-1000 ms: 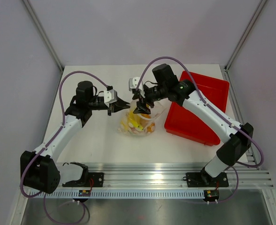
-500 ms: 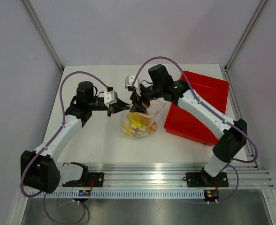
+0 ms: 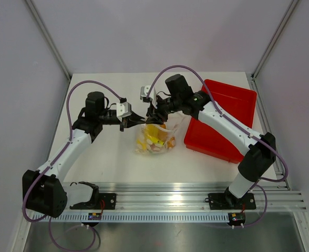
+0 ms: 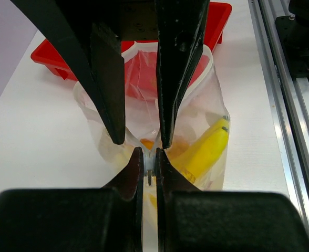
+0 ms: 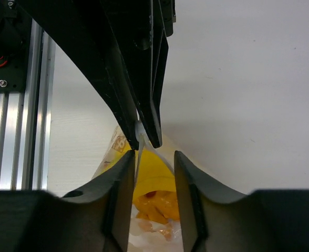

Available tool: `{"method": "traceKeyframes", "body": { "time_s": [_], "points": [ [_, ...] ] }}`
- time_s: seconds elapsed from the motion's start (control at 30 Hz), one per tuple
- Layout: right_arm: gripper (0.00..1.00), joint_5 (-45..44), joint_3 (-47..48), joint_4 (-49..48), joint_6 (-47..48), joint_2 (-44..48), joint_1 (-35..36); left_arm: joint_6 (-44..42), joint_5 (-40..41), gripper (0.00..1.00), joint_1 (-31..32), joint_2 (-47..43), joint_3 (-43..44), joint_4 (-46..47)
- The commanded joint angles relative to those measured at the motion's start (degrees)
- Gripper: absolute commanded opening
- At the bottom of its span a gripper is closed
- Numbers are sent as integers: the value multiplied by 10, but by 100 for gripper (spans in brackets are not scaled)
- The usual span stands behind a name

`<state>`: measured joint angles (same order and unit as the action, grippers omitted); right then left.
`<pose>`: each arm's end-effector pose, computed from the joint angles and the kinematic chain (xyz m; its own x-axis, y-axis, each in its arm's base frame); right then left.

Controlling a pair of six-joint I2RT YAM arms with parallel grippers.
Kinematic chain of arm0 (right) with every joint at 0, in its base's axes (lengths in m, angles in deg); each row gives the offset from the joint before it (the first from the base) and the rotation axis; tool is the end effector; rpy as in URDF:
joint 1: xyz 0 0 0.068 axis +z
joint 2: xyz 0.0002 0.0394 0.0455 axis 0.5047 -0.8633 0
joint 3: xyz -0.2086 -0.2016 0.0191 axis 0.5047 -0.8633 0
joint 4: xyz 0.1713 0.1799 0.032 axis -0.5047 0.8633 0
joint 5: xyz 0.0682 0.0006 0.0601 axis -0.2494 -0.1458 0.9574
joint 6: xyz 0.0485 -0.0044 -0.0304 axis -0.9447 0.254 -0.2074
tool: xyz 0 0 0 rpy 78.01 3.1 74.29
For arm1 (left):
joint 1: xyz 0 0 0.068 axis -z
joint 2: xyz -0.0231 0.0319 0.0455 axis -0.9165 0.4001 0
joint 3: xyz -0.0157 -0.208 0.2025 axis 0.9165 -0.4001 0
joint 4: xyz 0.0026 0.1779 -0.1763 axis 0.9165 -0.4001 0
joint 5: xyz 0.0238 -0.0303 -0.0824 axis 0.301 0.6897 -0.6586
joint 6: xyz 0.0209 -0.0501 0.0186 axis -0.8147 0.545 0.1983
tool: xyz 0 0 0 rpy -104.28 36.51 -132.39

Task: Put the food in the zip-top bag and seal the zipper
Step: Zip the zipper food storage bag at the center of the board.

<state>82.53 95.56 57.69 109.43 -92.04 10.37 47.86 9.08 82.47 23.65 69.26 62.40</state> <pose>0.2637 0.2601 0.3767 0.1213 -0.4803 -0.8687 -0.9903 0.0006 -0.1386 0.2253 -0.1034 0.3362 0.1614 0.1792 -0.9705 0.9805 0.0829 0.1784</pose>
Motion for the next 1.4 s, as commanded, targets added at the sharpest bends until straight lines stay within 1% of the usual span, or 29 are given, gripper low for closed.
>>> {"method": "traceKeyframes", "body": {
  "time_s": [0.0, 0.07, 0.1, 0.13, 0.23, 0.27, 0.3, 0.33, 0.37, 0.4, 0.43, 0.47, 0.57, 0.6, 0.73, 0.77, 0.8, 0.83, 0.87, 0.93, 0.97, 1.0, 1.03, 1.07, 1.1, 1.17, 1.3, 1.33, 1.37],
  "points": [
    [42, -10, -3, -3, -7, 18, 8, -13, -15, 0, -3, -20, 21, 25],
    [32, -12, -6, -3, -8, 18, 9, -12, -16, 0, -3, -20, 22, 25],
    [30, -13, -7, -3, -9, 19, 10, -12, -15, 0, -3, -20, 22, 25],
    [21, -15, -9, -3, -10, 20, 10, -12, -16, 0, -3, -20, 23, 25],
    [4, -25, -14, -9, -18, 23, 11, -10, -18, 0, -3, -20, 24, 27],
    [0, -31, -18, -27, -25, 28, 11, -9, -19, 0, -3, -20, 25, 28],
    [0, -38, -33, -43, -33, 33, 12, -6, -19, 8, -3, -20, 28, 27],
    [0, -52, -43, -59, -53, 36, 12, -2, -14, 48, -3, -19, 28, 28],
    [0, -60, -53, -97, -66, 46, 12, 6, 0, 59, -3, -19, 27, 34],
    [0, -77, -75, -118, -90, 50, 12, 22, 5, 66, -2, -20, 24, 40],
    [0, -84, -88, -156, -103, 61, 12, 23, 18, 77, -3, -25, 23, 41],
    [0, -91, -100, -175, -112, 66, 12, 25, 25, 83, -2, -29, 22, 41],
    [0, -113, -158, -242, -149, 90, 12, 57, 78, 86, -3, -52, 14, 50],
    [0, -117, -166, -256, -164, 95, 13, 69, 96, 92, -4, -62, 12, 50],
    [0, -130, -191, -294, -183, 116, 13, 130, 137, 91, -10, -85, -11, 70],
    [0, -134, -197, -300, -185, 118, 14, 159, 146, 74, -11, -85, -13, 70],
    [0, -139, -201, -302, -189, 122, 14, 165, 158, 61, -10, -87, -13, 70],
    [0, -143, -204, -311, -192, 128, 15, 178, 190, 52, -11, -91, -15, 70],
    [0, -147, -209, -315, -193, 129, 14, 213, 204, 46, -11, -96, -22, 70],
    [0, -148, -214, -323, -196, 137, 14, 235, 220, 48, -11, -121, -44, 125],
    [0, -146, -216, -323, -198, 138, 15, 257, 231, 56, -11, -130, -65, 141],
    [0, -143, -216, -323, -198, 143, 15, 269, 254, 80, -10, -142, -72, 166],
    [0, -142, -219, -322, -198, 144, 15, 273, 257, 86, -10, -146, -77, 171],
    [0, -142, -221, -323, -198, 146, 15, 265, 260, 87, -10, -147, -80, 172],
    [0, -142, -222, -324, -199, 148, 15, 258, 254, 79, -10, -147, -80, 164],
    [0, -141, -224, -328, -199, 152, 15, 249, 243, 76, -9, -142, -80, 157],
    [0, -127, -223, -327, -197, 155, 15, 229, 210, 79, -9, -131, -109, 200],
    [0, -124, -223, -323, -197, 155, 15, 215, 186, 78, -9, -123, -110, 203],
    [0, -121, -220, -320, -197, 156, 15, 208, 179, 74, -10, -120, -108, 203]
  ]
}}
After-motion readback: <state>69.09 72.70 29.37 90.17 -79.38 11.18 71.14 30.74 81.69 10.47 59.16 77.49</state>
